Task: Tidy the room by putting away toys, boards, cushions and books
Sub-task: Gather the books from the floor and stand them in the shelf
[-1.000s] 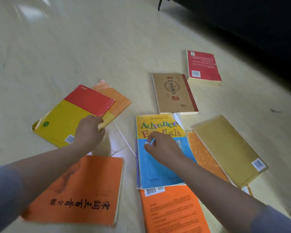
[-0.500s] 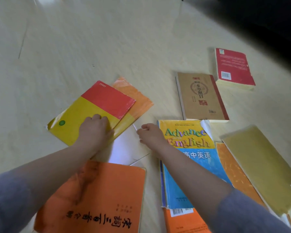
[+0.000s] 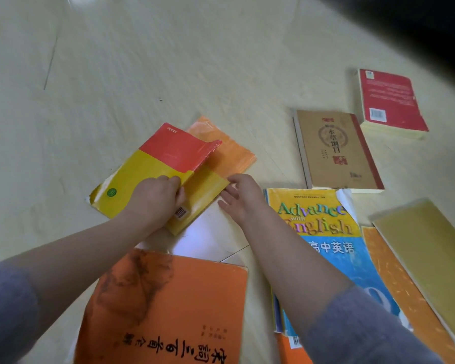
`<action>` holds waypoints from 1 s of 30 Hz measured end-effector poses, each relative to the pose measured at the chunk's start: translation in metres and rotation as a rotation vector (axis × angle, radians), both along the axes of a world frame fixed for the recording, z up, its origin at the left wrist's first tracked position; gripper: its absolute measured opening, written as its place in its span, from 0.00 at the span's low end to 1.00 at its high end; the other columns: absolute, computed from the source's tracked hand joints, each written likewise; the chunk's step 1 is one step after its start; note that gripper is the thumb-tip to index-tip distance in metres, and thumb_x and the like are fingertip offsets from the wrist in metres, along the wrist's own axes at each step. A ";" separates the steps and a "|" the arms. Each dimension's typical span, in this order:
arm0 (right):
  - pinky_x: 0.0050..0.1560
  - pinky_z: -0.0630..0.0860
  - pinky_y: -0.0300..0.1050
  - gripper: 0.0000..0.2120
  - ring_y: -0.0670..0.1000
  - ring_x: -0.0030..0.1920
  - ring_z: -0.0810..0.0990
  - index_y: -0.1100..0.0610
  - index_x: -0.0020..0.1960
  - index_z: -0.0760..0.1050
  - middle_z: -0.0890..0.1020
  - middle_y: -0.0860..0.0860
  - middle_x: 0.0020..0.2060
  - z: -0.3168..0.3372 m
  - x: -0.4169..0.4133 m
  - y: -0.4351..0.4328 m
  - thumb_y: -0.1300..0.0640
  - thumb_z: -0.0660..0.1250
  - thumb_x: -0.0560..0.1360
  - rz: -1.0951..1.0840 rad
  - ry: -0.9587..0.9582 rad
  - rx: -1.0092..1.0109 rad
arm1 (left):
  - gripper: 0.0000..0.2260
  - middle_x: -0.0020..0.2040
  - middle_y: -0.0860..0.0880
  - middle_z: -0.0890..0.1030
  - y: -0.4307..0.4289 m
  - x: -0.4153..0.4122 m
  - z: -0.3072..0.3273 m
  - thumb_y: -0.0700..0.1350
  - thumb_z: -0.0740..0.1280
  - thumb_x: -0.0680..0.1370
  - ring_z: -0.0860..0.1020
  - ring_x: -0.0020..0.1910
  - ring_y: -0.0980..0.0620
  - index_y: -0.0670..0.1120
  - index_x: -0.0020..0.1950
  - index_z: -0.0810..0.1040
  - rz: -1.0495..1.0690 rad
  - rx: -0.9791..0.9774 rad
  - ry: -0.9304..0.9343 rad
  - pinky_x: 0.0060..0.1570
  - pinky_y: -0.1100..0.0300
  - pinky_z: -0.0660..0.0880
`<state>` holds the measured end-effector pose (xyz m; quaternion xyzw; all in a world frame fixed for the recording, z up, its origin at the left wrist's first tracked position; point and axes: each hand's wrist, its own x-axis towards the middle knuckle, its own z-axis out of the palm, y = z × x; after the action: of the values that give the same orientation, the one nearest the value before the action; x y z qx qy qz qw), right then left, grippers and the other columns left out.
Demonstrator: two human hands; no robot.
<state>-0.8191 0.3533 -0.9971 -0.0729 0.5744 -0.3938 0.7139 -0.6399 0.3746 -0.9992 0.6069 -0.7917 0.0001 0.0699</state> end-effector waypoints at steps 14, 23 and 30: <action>0.43 0.81 0.49 0.04 0.52 0.29 0.80 0.59 0.43 0.69 0.79 0.59 0.36 -0.002 0.011 0.020 0.65 0.63 0.76 0.279 0.380 -0.262 | 0.03 0.32 0.40 0.72 -0.009 0.007 0.025 0.38 0.62 0.75 0.70 0.32 0.42 0.37 0.44 0.70 0.007 0.157 0.118 0.30 0.52 0.61; 0.24 0.67 0.34 0.07 0.45 0.26 0.74 0.54 0.41 0.67 0.76 0.54 0.34 0.061 -0.051 0.027 0.63 0.60 0.77 0.276 0.486 -0.501 | 0.07 0.37 0.38 0.77 0.001 -0.032 0.081 0.45 0.59 0.77 0.74 0.37 0.37 0.42 0.43 0.68 -0.018 -0.065 0.335 0.34 0.54 0.61; 0.24 0.65 0.37 0.04 0.43 0.24 0.70 0.58 0.43 0.68 0.73 0.45 0.25 0.129 -0.134 0.053 0.64 0.59 0.76 0.142 0.531 -0.657 | 0.13 0.33 0.44 0.75 0.022 -0.089 0.140 0.47 0.56 0.70 0.73 0.35 0.44 0.40 0.42 0.74 0.055 -0.148 0.660 0.35 0.55 0.65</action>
<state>-0.9533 0.4063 -0.8682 -0.4348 0.5759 -0.4731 0.5055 -0.7287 0.3969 -0.8589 0.5886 -0.7075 -0.1370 0.3663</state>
